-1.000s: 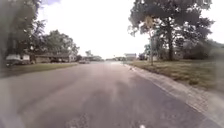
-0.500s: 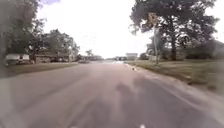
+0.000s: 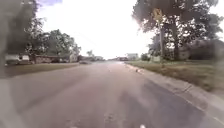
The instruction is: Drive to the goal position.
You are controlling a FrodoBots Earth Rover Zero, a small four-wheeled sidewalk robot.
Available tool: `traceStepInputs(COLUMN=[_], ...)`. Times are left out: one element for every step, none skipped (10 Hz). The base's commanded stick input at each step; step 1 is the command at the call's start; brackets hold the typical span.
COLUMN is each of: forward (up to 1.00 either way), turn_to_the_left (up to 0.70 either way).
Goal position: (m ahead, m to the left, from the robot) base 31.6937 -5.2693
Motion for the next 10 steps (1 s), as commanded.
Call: traceStepInputs(forward=[1.00,1.00,1.00,1.00,1.00,1.00,1.00,1.00,1.00,1.00], turn_to_the_left=[0.00,0.00,0.00,-0.08,-0.20,-0.31,-0.40,-0.29,-0.08,0.00])
